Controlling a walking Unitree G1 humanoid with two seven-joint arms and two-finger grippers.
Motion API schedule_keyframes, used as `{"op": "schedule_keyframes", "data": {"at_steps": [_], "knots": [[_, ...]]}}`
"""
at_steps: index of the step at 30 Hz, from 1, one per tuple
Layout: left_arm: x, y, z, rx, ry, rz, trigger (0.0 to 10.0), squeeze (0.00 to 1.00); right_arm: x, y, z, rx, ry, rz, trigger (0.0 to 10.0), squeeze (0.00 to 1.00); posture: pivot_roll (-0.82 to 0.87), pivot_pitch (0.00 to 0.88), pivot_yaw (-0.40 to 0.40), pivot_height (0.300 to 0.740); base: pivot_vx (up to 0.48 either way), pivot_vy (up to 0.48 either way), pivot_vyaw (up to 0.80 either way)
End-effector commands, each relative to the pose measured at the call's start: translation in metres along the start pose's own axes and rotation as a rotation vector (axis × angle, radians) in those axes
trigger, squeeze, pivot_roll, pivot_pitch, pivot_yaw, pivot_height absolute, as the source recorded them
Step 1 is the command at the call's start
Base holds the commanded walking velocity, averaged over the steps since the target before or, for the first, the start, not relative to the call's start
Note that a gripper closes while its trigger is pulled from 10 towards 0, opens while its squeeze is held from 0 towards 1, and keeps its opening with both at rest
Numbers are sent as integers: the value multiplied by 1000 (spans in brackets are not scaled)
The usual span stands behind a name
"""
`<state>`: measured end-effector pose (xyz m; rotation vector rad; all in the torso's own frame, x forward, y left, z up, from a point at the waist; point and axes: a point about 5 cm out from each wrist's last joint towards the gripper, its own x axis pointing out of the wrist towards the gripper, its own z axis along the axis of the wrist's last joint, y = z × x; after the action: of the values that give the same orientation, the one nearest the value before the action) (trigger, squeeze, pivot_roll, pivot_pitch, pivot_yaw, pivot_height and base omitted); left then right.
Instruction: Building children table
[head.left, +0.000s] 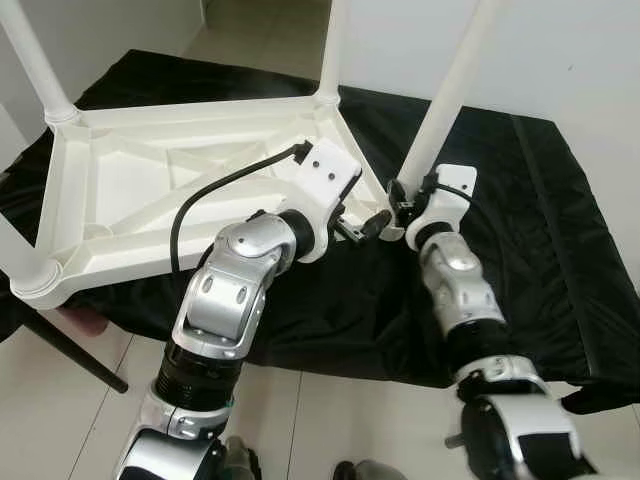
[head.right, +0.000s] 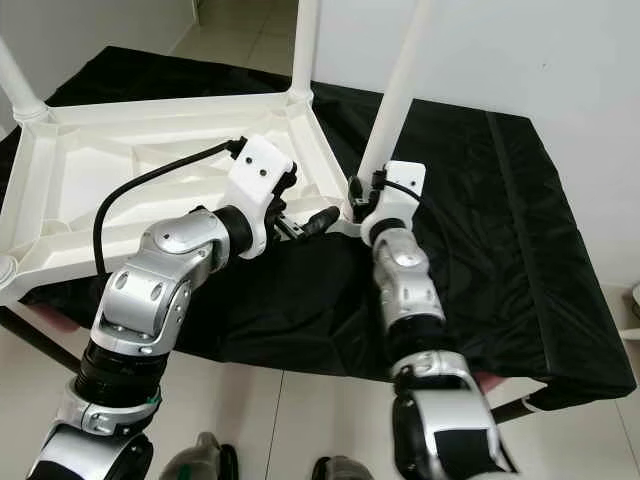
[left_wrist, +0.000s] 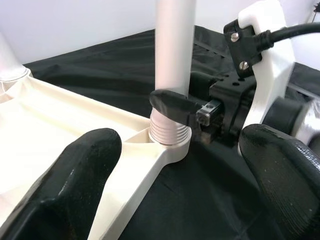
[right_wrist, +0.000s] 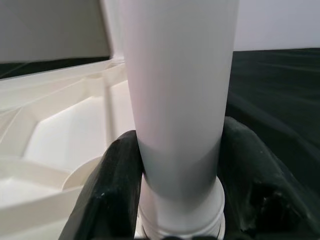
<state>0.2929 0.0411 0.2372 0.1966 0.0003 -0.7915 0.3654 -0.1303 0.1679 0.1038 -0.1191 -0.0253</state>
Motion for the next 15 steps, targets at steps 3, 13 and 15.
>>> {"op": "schedule_keyframes", "data": {"at_steps": [3,13,15], "knots": [[0,2,5,12,-8,124,10000,0,-10,4,-7,1,34,-134,10000,0,100,11,-65,740,0,0,0],[2,1,6,21,-12,116,10000,0,-14,7,-8,-8,41,-190,10000,0,96,0,-67,740,0,0,0],[2,1,6,21,-11,115,10000,0,-14,6,-7,-10,44,-197,10000,0,96,0,-67,740,0,0,0]]}}
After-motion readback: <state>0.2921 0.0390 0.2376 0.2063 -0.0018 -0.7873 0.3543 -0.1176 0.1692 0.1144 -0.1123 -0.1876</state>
